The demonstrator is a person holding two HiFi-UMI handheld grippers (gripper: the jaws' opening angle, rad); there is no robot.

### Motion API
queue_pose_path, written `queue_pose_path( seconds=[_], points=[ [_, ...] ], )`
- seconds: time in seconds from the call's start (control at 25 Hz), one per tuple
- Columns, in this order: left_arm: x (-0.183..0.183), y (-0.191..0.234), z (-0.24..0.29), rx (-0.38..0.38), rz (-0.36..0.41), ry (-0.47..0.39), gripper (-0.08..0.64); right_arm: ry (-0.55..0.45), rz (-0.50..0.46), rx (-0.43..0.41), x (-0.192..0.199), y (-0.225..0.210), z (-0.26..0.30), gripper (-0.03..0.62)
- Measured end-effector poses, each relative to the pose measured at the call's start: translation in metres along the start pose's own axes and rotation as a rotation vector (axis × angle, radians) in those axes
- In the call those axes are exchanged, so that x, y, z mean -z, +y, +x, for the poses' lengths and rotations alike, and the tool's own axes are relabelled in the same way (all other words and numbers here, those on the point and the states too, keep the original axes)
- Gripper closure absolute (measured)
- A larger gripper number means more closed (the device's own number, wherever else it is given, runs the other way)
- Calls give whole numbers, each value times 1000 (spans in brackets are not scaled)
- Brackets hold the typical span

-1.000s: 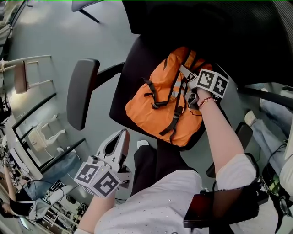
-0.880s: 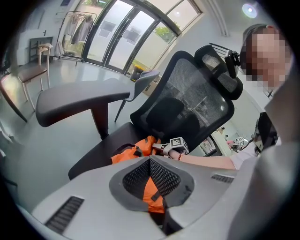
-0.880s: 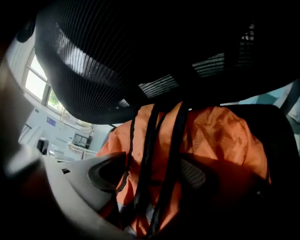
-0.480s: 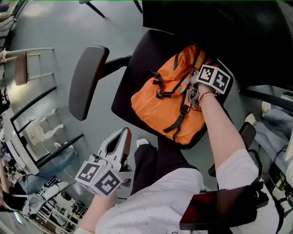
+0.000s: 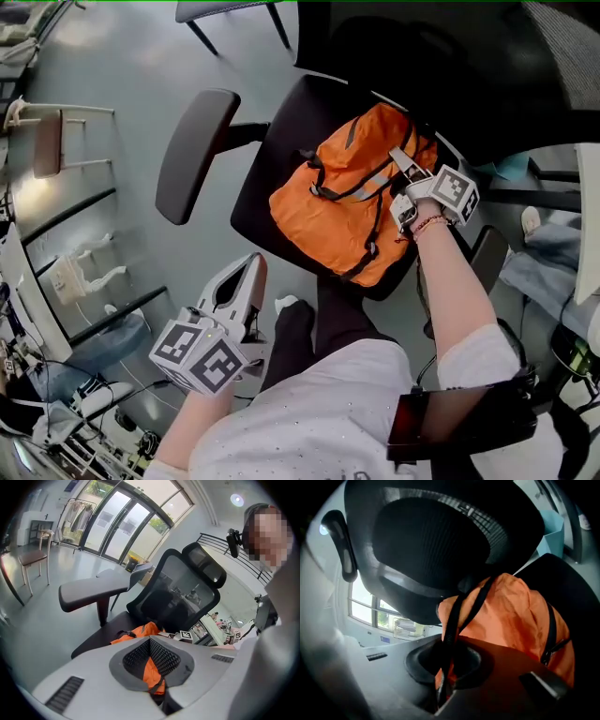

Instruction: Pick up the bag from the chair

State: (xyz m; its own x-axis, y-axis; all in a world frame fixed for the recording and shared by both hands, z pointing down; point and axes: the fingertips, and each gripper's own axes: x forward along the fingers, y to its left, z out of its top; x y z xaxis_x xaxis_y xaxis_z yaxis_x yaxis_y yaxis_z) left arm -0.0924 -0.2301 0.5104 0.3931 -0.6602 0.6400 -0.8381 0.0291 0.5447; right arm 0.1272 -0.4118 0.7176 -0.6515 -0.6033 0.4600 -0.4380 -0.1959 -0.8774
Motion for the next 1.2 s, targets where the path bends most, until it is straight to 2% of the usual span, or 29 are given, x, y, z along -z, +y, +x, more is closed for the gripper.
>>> queue_pose_path(
  seconds=[0.2,0.4,0.64,0.92,1.04,1.2],
  points=[
    [-14,-17,-23,36,28,-57,548,-38,-69,-124,-3,47,-31,566],
    [-42,-34,-41,93,50,-182,548,-26,-118,-211,16,96,-61,566],
    [-64,-59,-72,156,177,-269,548,-40,-140,-209,47,133,-96,566],
    [-81,-64,-156,219,153,-350,548,-52,-168,-181,116,189,-147,566],
    [-85,-66,-166,234,140,-384,548,-72,-159,-207,118,197,-154,566],
    [-87,-68,-165,234,170,-412,548,-77,-188,-195,116,195,-154,566]
  ],
)
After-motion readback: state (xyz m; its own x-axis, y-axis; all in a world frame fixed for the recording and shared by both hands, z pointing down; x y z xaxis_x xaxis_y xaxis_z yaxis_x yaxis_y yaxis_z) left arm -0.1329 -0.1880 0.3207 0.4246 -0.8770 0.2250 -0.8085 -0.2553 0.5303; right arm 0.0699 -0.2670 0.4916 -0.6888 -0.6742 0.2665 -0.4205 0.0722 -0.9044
